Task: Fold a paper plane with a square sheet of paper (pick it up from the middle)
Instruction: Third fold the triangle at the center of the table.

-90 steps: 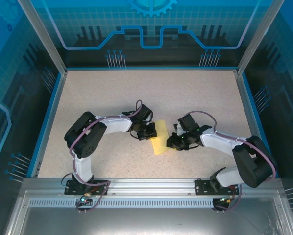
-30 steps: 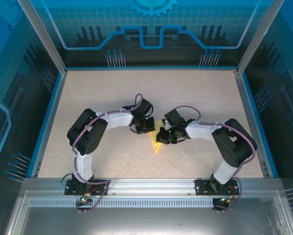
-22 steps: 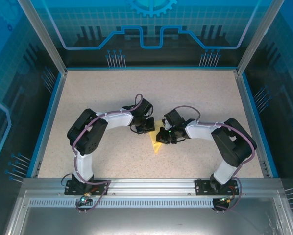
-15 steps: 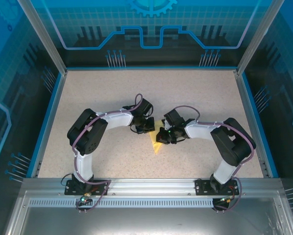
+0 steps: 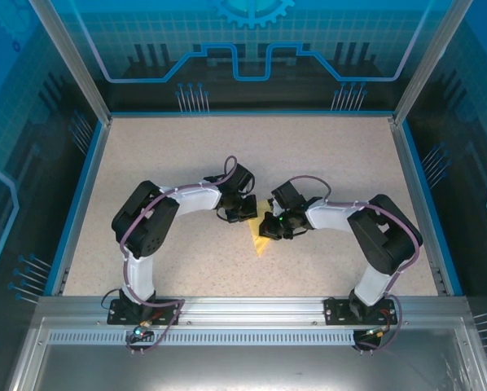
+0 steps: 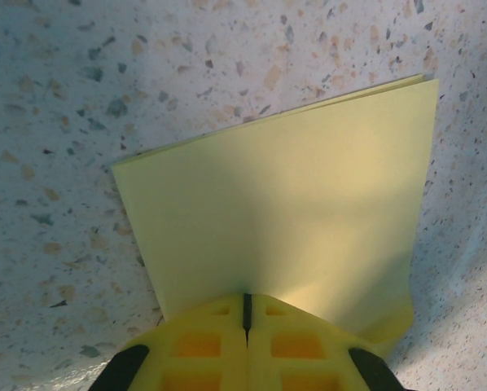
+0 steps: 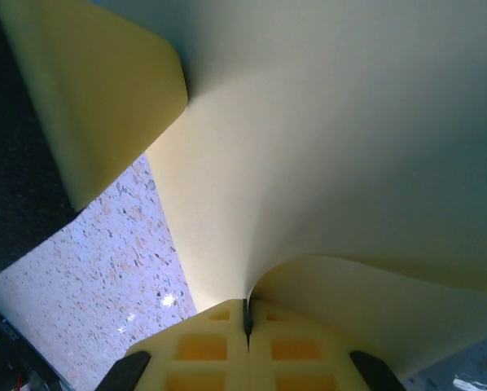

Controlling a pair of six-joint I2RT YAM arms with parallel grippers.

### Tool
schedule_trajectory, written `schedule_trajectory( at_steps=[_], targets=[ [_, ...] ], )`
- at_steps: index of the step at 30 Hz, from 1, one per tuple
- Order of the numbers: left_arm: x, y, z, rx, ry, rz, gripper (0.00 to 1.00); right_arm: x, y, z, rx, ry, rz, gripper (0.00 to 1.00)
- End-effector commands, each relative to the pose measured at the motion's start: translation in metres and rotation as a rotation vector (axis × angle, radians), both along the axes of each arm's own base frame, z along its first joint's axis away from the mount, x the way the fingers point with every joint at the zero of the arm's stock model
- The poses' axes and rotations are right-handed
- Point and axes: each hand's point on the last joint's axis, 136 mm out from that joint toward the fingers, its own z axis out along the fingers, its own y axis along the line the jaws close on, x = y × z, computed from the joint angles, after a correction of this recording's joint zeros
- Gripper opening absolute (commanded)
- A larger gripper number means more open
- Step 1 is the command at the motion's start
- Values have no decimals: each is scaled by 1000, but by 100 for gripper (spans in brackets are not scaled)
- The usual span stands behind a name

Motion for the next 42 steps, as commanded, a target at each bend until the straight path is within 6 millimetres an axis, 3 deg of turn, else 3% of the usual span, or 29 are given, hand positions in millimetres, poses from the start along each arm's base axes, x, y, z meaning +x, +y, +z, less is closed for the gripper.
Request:
schedule_trajectory(
  at_steps=[1,13,28,42],
  targets=[
    [-8,6,-13,35,40,-18,0,-1,4,-7,-13,2,25,5],
    [-9,6,-14,37,43,-20,0,0,6,-6,-9,-15,51,5],
    [-11,8,-17,43,49,-20,0,5,5,8,11,-77,67,5],
    [-11,8,-17,41,49,-20,0,3,8,3,24,-66,78,5]
  ],
)
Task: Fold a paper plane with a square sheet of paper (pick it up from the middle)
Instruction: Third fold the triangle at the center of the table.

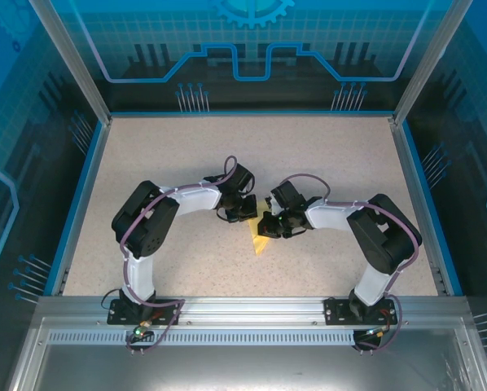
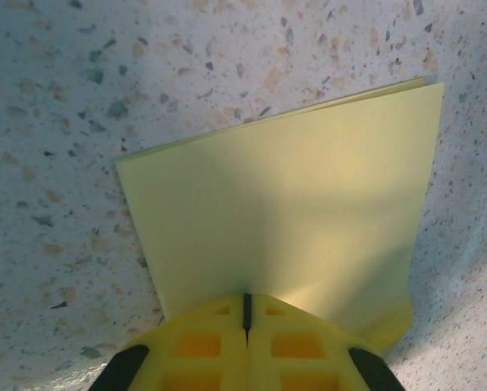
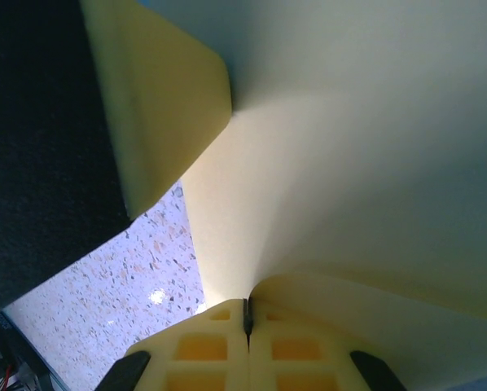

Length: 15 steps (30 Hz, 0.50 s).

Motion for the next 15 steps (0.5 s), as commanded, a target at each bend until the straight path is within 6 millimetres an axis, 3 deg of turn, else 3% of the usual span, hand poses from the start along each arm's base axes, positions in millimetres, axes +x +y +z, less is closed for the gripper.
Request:
schedule_trajectory(
  at_steps=[1,15],
  targets=[
    [-11,8,-16,42,49,-19,0,-1,3,-1,4,-7,24,5],
    [-11,8,-16,42,47,-19,0,-8,-3,-15,-43,33,35,5]
  ],
)
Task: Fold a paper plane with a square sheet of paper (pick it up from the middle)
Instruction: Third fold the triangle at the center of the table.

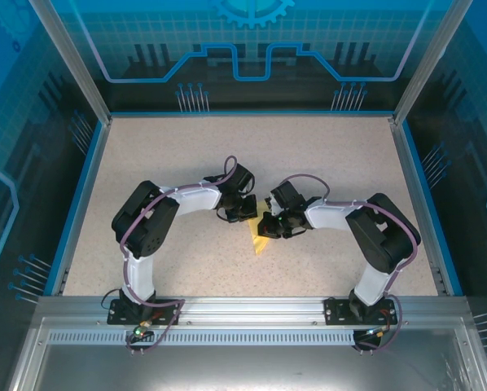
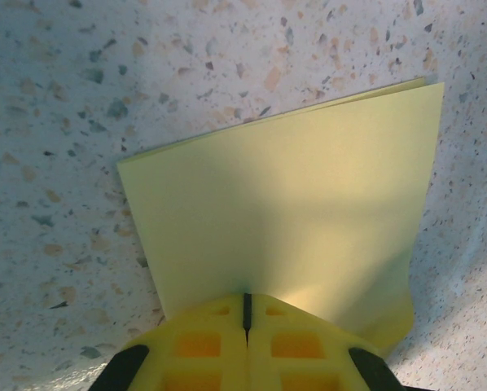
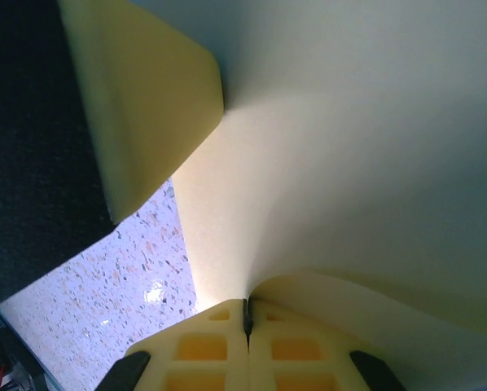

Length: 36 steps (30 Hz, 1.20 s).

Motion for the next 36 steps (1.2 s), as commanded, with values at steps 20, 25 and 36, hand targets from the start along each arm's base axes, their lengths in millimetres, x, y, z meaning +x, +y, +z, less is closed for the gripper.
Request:
schedule_trajectory(
  at_steps=[20,25,36],
  targets=[
    [-11,9,-16,45,48,-18,0,-10,-6,-6,-51,15,31,5],
    [-11,9,-14,42,48,-19,0,-10,-6,-10,-57,24,31,6],
    [7,30,38,-6,-38,63,8,-17,-11,-20,-87,53,35,31]
  ],
)
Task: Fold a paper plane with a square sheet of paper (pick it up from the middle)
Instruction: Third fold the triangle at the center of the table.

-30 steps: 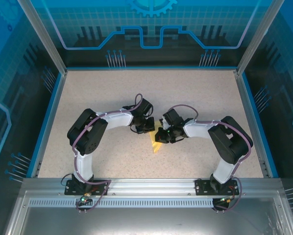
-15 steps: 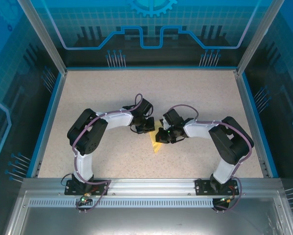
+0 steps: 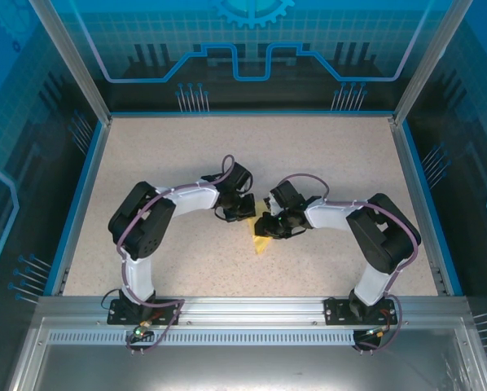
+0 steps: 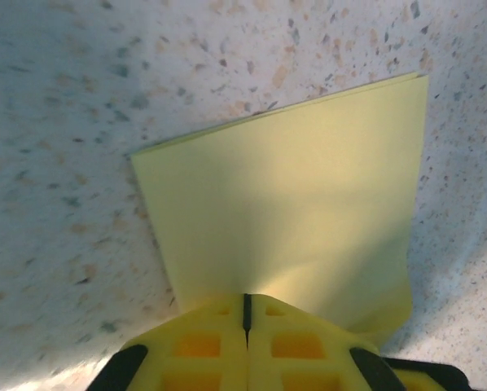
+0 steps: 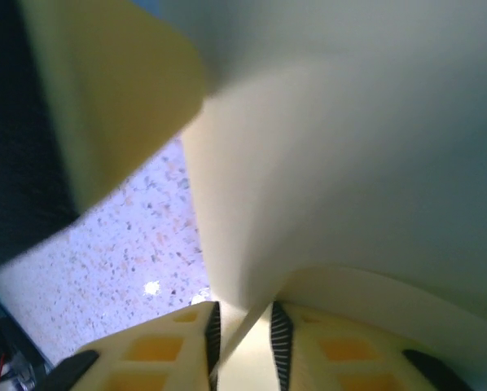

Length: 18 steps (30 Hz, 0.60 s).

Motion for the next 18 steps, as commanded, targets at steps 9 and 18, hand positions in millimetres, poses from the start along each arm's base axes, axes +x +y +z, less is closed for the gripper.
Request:
schedule_trajectory(
  at_steps=[9,18],
  targets=[
    [1,50,45,-6,-54,102,17,-15,-13,-23,-93,48,12,47],
    [-17,25,52,-139,-35,28,13,-20,-18,-26,-107,53,25,27]
  ],
)
